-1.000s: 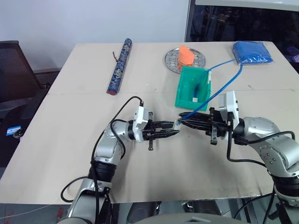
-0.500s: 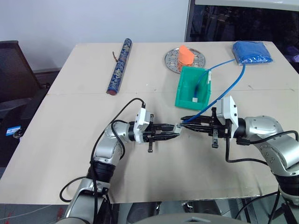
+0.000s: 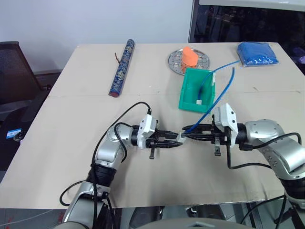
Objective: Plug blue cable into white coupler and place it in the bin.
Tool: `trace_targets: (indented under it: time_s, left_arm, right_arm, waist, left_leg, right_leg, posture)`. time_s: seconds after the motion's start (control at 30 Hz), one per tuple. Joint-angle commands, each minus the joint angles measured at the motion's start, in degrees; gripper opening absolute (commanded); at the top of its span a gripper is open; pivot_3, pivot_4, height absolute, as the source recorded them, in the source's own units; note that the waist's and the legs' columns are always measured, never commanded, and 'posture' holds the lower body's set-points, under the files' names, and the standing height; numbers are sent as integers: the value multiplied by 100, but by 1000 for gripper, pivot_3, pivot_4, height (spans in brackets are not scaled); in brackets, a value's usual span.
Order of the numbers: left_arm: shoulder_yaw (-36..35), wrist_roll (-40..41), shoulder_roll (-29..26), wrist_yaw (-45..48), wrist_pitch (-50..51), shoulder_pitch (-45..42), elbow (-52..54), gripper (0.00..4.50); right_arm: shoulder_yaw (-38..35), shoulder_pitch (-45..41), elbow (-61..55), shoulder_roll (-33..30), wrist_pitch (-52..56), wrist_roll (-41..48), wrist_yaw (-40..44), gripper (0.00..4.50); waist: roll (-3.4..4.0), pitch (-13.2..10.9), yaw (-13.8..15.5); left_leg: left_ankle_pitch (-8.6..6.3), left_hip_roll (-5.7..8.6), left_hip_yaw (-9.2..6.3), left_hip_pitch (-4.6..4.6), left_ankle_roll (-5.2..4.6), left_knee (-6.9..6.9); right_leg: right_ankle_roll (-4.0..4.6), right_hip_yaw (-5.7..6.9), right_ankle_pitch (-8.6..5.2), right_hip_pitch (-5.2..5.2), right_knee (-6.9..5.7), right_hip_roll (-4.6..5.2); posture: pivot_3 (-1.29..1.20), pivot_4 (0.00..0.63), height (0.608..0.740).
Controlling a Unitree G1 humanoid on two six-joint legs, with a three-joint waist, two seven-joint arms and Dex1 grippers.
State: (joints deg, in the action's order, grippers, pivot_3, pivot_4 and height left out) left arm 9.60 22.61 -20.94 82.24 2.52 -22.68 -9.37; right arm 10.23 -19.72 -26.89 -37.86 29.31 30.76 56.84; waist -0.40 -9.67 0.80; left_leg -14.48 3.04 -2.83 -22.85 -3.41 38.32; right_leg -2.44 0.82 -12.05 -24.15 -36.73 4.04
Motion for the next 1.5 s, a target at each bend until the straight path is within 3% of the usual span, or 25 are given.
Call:
trace_targets:
  time_s: [0.03,0.4,0.8,1.07,1.2,1.23,1.3,1.47,1.5]
  left_arm:
    - [-148,436,174,-78,47,-345,537,508]
    - [-571,1255,565,-617,1074,-637,1210,508]
    - [-470,1061,508,-242,821,-612,1486,508]
    - [-505,1075,546,-322,891,-646,1520,508]
    - [-502,840,462,-566,878,-519,1438,508]
    - [-496,779,439,-624,860,-487,1413,1532]
    - [-500,742,391,-652,898,-426,1435,2082]
    - [-547,434,158,-1066,954,-211,1608,4388]
    - [-561,370,58,-1219,1053,-154,1700,4453]
  right_arm:
    - [539,91,203,-29,130,-324,122,0]
    - [1311,341,599,-294,-21,-1153,431,0]
    - [1233,454,418,-261,1201,-19,568,0]
    - [1305,347,604,-277,793,-202,536,0]
    - [805,35,773,39,576,-99,252,0]
    - [669,-51,782,84,587,-29,217,0]
    - [468,-167,763,125,673,98,187,0]
    - [-101,-411,601,106,1123,664,125,0]
    - [-232,-465,599,116,1190,773,83,0]
  waist:
    - [0,0,-1]
    - [-2,-2,-2]
    - [-4,-3,1]
    - [-4,-3,2]
    - [-4,-3,-7]
    - [-28,-7,27]
    - [-11,-10,10]
    - [-9,-10,5]
    - [-9,-10,6]
  left_leg:
    - [0,0,0,0,0,0]
    - [0,1,-1,-2,0,0]
    - [0,1,-3,-3,0,0]
    - [0,0,-4,-5,0,-1]
    - [0,0,-4,-4,0,-1]
    - [0,0,-4,-4,0,-1]
    - [0,-2,-20,-7,2,1]
    - [0,2,-11,-9,1,-2]
    - [0,2,-12,-10,1,-4]
  right_leg:
    - [0,0,0,0,1,0]
    - [-1,4,0,-1,0,-2]
    - [0,4,0,0,2,1]
    - [0,5,0,-1,3,2]
    - [0,4,0,-1,3,1]
    - [0,4,0,-2,3,1]
    - [2,19,0,1,3,1]
    - [1,7,1,-3,7,4]
    - [1,7,1,-4,7,4]
  posture:
    - [0,150,740]
    - [0,150,740]
    - [0,150,740]
    - [0,150,740]
    - [0,150,740]
    - [0,150,740]
    - [0,150,740]
    - [0,150,740]
    - [0,150,740]
